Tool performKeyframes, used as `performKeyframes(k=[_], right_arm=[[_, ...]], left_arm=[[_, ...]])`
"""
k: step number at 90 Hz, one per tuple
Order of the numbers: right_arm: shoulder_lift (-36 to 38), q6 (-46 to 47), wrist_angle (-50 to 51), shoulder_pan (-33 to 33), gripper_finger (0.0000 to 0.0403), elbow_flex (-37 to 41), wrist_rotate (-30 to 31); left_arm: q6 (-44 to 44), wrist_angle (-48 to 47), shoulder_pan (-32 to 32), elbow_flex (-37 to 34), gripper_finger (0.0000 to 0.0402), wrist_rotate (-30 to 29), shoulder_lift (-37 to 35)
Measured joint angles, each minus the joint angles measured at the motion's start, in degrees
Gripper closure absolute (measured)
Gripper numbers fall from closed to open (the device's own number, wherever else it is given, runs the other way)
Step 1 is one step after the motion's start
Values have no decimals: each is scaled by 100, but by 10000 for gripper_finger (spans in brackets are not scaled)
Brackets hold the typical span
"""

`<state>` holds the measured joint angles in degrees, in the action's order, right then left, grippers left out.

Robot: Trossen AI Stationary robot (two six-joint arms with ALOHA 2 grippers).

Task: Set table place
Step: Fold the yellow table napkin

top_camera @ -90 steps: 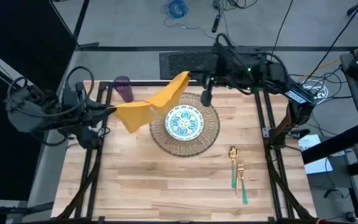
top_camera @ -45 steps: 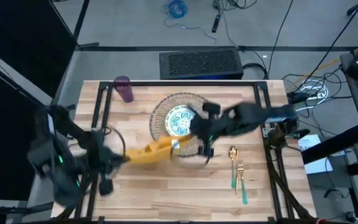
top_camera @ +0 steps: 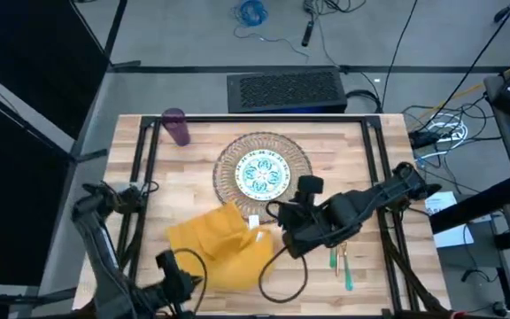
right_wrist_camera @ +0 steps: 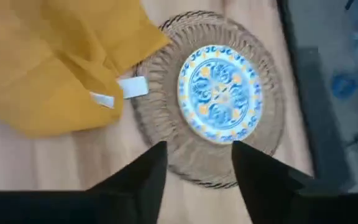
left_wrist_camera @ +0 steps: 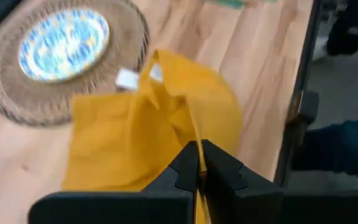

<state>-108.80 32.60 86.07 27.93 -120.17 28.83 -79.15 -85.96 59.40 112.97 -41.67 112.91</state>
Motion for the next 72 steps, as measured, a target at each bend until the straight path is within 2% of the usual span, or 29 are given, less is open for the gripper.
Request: performKeyframes(k=[10, 21, 32, 43, 56, 72], right_arm=[[-37, -199, -1465, 64, 215, 788, -596], [-56, -828, -3136, 48, 225, 1835, -805], [-56, -1119, -4107, -381, 233, 2662, -1033], [-56, -1514, -5430, -859, 233, 3426, -1757], [-56, -1809, -5990, -1294, 233, 3795, -2311], [-130, -1997, -6722, -1457, 233, 3991, -2838]], left_arm=[[-11, 266, 3, 0, 402, 146, 325], [-57, 503, -18, 0, 402, 159, 564], [-321, 512, -41, 0, 402, 291, 731], [-457, 545, -40, 0, 402, 457, 829], [-497, 556, -55, 0, 402, 872, 943], [-599, 442, -75, 0, 402, 907, 954]])
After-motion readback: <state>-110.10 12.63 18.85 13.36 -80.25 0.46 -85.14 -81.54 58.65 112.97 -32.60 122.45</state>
